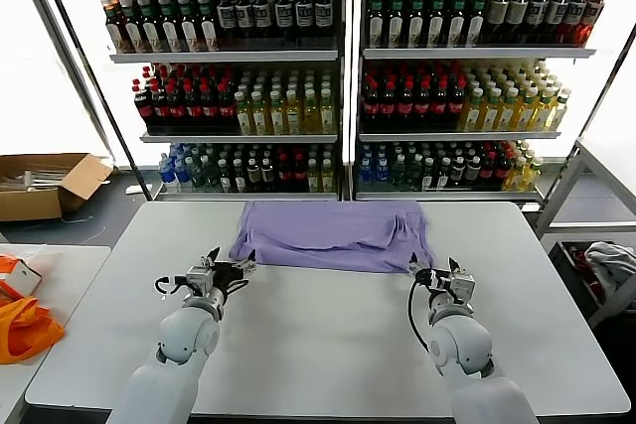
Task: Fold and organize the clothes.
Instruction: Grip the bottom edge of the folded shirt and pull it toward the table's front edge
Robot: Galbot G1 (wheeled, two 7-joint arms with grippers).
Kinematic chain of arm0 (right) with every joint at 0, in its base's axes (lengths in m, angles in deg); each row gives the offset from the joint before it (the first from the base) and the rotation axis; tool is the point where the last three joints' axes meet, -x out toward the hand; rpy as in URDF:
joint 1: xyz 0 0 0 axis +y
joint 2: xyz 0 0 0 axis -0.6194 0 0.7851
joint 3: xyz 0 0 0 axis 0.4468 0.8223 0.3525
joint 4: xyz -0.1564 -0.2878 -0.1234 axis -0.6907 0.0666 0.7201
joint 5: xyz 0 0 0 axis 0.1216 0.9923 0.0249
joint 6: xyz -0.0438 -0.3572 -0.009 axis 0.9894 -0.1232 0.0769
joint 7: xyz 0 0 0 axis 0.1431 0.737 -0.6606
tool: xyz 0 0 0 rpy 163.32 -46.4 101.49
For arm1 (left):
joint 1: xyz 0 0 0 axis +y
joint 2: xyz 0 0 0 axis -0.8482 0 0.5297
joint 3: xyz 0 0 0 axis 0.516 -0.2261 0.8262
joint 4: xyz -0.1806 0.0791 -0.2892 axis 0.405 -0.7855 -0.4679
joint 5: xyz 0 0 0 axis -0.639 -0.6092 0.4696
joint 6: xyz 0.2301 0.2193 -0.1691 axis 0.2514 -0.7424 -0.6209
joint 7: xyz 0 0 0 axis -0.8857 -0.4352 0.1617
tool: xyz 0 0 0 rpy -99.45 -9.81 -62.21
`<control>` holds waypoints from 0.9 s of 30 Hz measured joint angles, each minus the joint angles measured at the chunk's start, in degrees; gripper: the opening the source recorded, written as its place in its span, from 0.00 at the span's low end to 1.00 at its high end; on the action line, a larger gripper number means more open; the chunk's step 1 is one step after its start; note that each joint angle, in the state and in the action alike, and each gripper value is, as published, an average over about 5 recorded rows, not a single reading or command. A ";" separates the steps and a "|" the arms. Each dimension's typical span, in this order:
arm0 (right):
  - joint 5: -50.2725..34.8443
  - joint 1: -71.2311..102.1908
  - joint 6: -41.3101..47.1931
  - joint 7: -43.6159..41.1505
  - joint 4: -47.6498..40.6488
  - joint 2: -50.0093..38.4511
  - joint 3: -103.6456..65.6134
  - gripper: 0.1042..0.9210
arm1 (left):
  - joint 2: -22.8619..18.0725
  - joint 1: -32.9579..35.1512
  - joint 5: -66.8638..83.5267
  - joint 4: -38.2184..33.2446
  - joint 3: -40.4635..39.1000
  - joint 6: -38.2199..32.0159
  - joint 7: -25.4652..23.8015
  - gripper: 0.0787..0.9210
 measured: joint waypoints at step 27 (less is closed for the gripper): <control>-0.50 1.21 0.45 0.50 -1.92 0.36 1.32 0.02 | 0.82 -1.35 0.20 3.81 -2.51 0.56 -0.24 0.35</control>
